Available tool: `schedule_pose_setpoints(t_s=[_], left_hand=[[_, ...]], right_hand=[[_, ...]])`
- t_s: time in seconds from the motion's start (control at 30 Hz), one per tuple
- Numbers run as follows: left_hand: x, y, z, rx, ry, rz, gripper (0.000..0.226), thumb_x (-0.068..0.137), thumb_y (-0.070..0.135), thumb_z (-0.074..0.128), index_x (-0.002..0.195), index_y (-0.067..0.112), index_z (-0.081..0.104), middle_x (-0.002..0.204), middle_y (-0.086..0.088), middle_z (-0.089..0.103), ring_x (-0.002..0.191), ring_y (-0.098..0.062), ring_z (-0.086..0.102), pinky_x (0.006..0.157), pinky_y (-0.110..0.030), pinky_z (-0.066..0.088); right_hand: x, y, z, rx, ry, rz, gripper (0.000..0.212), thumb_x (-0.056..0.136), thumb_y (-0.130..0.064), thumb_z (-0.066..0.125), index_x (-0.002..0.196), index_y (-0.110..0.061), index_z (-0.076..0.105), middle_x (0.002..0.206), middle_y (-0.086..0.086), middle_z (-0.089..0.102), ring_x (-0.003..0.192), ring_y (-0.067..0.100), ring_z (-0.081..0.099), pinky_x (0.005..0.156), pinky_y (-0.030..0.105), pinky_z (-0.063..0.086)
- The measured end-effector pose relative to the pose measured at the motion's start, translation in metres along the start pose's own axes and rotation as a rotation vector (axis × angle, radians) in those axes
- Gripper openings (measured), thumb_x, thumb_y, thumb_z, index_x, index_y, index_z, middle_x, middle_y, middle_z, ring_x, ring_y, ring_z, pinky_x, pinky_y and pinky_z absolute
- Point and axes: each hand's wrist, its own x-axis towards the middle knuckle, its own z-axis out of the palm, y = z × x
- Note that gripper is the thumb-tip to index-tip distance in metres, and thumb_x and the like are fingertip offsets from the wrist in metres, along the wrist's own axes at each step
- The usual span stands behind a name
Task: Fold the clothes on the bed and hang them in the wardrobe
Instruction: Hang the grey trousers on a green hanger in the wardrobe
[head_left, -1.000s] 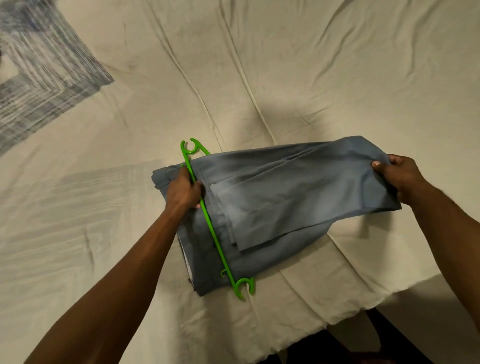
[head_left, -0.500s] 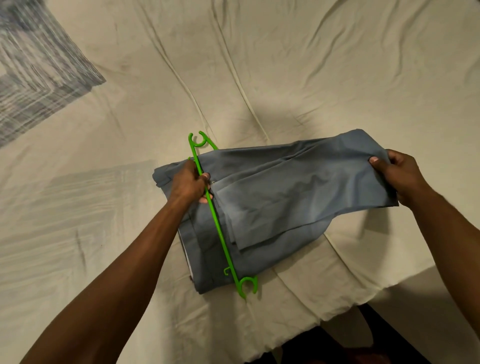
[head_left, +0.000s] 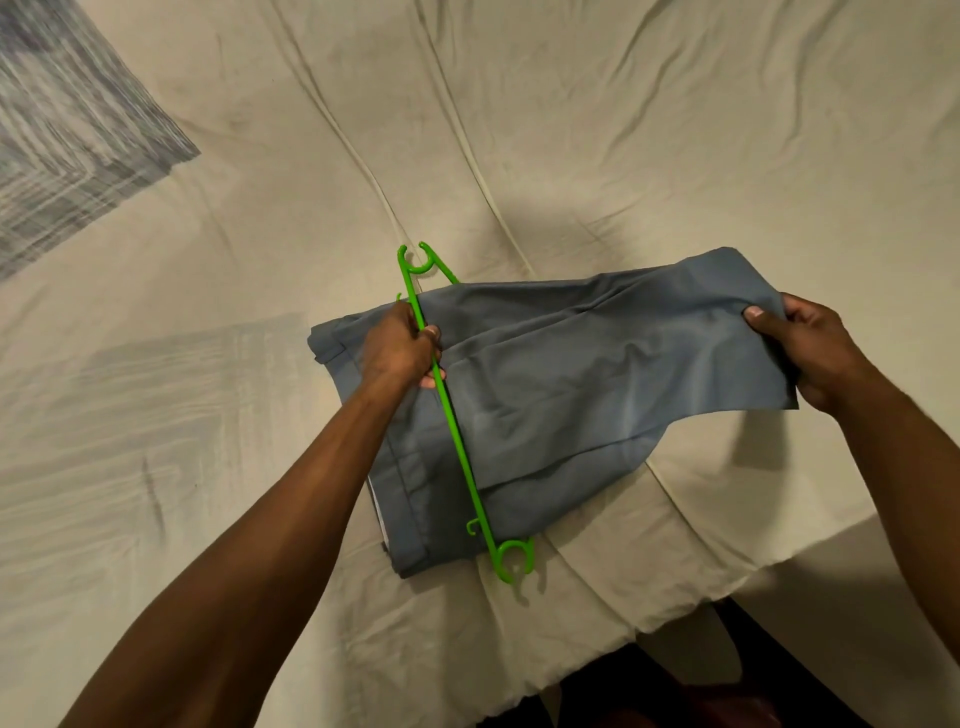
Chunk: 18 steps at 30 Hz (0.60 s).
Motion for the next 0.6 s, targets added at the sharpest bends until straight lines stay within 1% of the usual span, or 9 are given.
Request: schedule_pose_setpoints(t_s=[0.07, 0.13, 0.2, 0.3, 0.37, 0.43, 0.5, 0.57, 0.6], left_hand=[[0.001, 0.002, 0.002, 0.064, 0.034, 0.02, 0.014, 0.098, 0.027, 0.06, 0.098, 0.014, 0.053, 0.078, -0.003, 0.071, 0.059, -0.026, 0.072, 0.071, -0.043, 0.061], [0.001, 0.003, 0.003, 0.093, 0.048, 0.004, 0.015, 0.096, 0.029, 0.062, 0.098, 0.015, 0.054, 0.08, -0.005, 0.071, 0.062, -0.028, 0.072, 0.072, -0.043, 0.061], [0.002, 0.004, 0.006, 0.06, 0.054, -0.013, 0.016, 0.094, 0.029, 0.065, 0.096, 0.016, 0.056, 0.083, -0.007, 0.072, 0.064, -0.029, 0.073, 0.071, -0.044, 0.061], [0.003, 0.009, 0.011, 0.015, 0.038, -0.039, 0.013, 0.095, 0.026, 0.064, 0.091, 0.017, 0.057, 0.076, -0.005, 0.071, 0.059, -0.027, 0.073, 0.068, -0.043, 0.062], [0.003, 0.013, 0.015, -0.04, 0.01, -0.052, 0.013, 0.096, 0.024, 0.064, 0.088, 0.017, 0.057, 0.073, -0.006, 0.07, 0.06, -0.027, 0.073, 0.067, -0.045, 0.063], [0.003, 0.019, 0.019, -0.093, -0.027, -0.07, 0.014, 0.097, 0.022, 0.063, 0.086, 0.017, 0.056, 0.073, -0.008, 0.069, 0.063, -0.03, 0.073, 0.067, -0.048, 0.063], [0.002, 0.023, 0.021, -0.132, -0.08, -0.102, 0.016, 0.098, 0.019, 0.061, 0.084, 0.016, 0.055, 0.073, -0.01, 0.067, 0.064, -0.031, 0.072, 0.066, -0.049, 0.062], [0.001, 0.022, 0.023, -0.186, -0.132, -0.143, 0.019, 0.1, 0.017, 0.058, 0.083, 0.015, 0.052, 0.073, -0.011, 0.063, 0.057, -0.027, 0.068, 0.059, -0.046, 0.062], [-0.001, 0.021, 0.024, -0.217, -0.145, -0.162, 0.02, 0.101, 0.017, 0.057, 0.082, 0.016, 0.05, 0.073, -0.011, 0.06, 0.052, -0.024, 0.065, 0.052, -0.041, 0.061]], right_hand=[[0.0, -0.001, -0.002, 0.017, -0.017, -0.012, 0.057, 0.049, -0.055, 0.081, 0.097, -0.025, 0.072, 0.089, -0.015, 0.075, 0.077, 0.002, 0.067, 0.067, 0.015, 0.055], [0.0, -0.002, -0.004, 0.067, -0.056, -0.002, 0.058, 0.049, -0.051, 0.081, 0.101, -0.026, 0.071, 0.092, -0.014, 0.075, 0.079, 0.002, 0.069, 0.068, 0.016, 0.056], [-0.001, -0.005, -0.007, 0.122, -0.073, 0.012, 0.056, 0.054, -0.044, 0.079, 0.105, -0.025, 0.07, 0.095, -0.012, 0.076, 0.083, 0.003, 0.07, 0.069, 0.018, 0.056], [-0.003, -0.008, -0.009, 0.147, -0.082, 0.036, 0.047, 0.065, -0.037, 0.077, 0.108, -0.024, 0.069, 0.097, -0.012, 0.076, 0.087, 0.006, 0.07, 0.07, 0.018, 0.057], [-0.002, -0.007, -0.011, 0.128, -0.065, 0.043, 0.049, 0.061, -0.039, 0.078, 0.106, -0.023, 0.069, 0.095, -0.012, 0.076, 0.084, 0.004, 0.071, 0.069, 0.018, 0.057], [0.001, -0.004, -0.013, 0.105, -0.037, 0.041, 0.035, 0.072, -0.033, 0.078, 0.105, -0.023, 0.069, 0.094, -0.012, 0.076, 0.083, 0.005, 0.07, 0.069, 0.017, 0.057], [0.008, 0.003, -0.014, 0.051, 0.03, 0.033, 0.015, 0.092, -0.019, 0.067, 0.107, -0.02, 0.068, 0.095, -0.009, 0.073, 0.081, 0.006, 0.066, 0.069, 0.017, 0.056], [0.018, 0.013, -0.016, -0.068, 0.118, 0.033, 0.017, 0.097, -0.016, 0.063, 0.114, -0.017, 0.065, 0.094, -0.007, 0.067, 0.081, 0.01, 0.062, 0.073, 0.021, 0.054], [0.022, 0.018, -0.017, -0.141, 0.158, 0.031, 0.018, 0.096, -0.017, 0.064, 0.114, -0.017, 0.065, 0.093, -0.004, 0.066, 0.084, 0.015, 0.061, 0.077, 0.028, 0.053]])
